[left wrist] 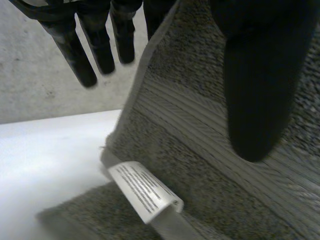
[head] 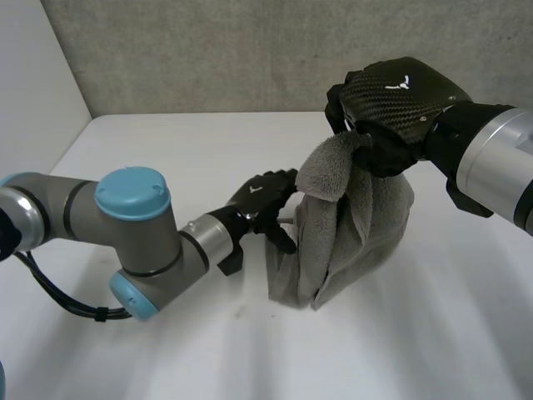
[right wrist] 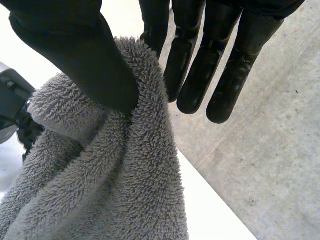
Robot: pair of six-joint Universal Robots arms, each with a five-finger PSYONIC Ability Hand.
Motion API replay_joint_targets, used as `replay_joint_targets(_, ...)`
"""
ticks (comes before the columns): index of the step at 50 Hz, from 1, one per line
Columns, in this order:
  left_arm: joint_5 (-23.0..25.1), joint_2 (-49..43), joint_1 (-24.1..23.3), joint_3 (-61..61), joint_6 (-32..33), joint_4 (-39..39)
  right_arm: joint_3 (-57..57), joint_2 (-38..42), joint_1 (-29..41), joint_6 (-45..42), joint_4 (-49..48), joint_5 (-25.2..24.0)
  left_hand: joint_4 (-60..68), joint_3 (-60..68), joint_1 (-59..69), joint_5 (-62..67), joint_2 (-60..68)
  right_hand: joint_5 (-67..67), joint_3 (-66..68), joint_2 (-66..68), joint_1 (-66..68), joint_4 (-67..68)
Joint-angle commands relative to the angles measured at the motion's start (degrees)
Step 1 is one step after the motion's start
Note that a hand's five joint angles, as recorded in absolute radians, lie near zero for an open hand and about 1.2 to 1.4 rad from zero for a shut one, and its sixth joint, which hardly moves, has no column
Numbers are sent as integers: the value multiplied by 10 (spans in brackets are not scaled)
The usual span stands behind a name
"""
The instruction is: Fold the towel.
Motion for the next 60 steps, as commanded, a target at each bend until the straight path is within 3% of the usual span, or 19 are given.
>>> replay_joint_targets(1, -15, -6, -14, 1, -15, 7, 4, -3, -11, -1, 0, 1, 544, 544, 544, 543, 545, 94, 93, 92, 196, 89)
replay_joint_targets(2, -26, -3, -14, 1, -15, 12, 7, -3, -19, -1, 0, 0, 661, 661, 660, 659, 661, 93, 91, 90, 194, 87)
replay_joint_targets(9, -94, 19, -4, -4, -20, 17, 18, -2, -41, 0, 0, -2, 662, 662, 661, 661, 662, 94, 93, 92, 196, 89)
replay_joint_targets(15, -95, 31, 1, -7, -20, 18, 26, -1, -40, 0, -3, -2, 662, 662, 661, 661, 662, 94, 93, 92, 196, 89)
replay_joint_targets(16, -95, 32, 1, -10, -20, 18, 28, -1, -40, 1, -4, -2, 441, 441, 440, 439, 441, 94, 93, 92, 196, 89)
replay_joint_targets(17, -95, 32, 1, -10, -20, 18, 28, -1, -40, 1, -4, -2, 438, 438, 438, 437, 439, 94, 93, 92, 196, 89)
replay_joint_targets(18, -94, 34, 0, -10, -18, 17, 29, -1, -39, 1, -5, -2, 224, 223, 223, 222, 224, 94, 93, 92, 196, 89)
replay_joint_targets(27, -90, 42, 2, -22, -17, 18, 31, -1, -40, -1, -6, -2, 152, 152, 152, 151, 153, 93, 91, 90, 194, 87)
replay_joint_targets(34, -30, 24, 1, -23, -18, 22, 33, -1, -38, -2, -7, -2, 53, 53, 53, 52, 54, 93, 91, 90, 194, 87)
replay_joint_targets(46, -6, -8, 0, -5, -36, 89, 39, -1, -34, -3, -9, -3, 45, 45, 44, 43, 45, 93, 91, 90, 194, 87)
replay_joint_targets(57, 94, -48, 1, 27, -175, 98, 39, -1, -41, -4, -9, -2, 216, 216, 215, 215, 217, 91, 89, 89, 193, 85)
replay_joint_targets(59, 95, -55, 2, 29, -187, 105, 38, -1, -41, -4, -10, -2, 362, 362, 361, 360, 362, 91, 89, 89, 193, 85)
replay_joint_targets(60, 95, -55, 2, 29, -187, 105, 38, -1, -41, -4, -10, -2, 363, 363, 362, 361, 363, 91, 89, 89, 193, 85)
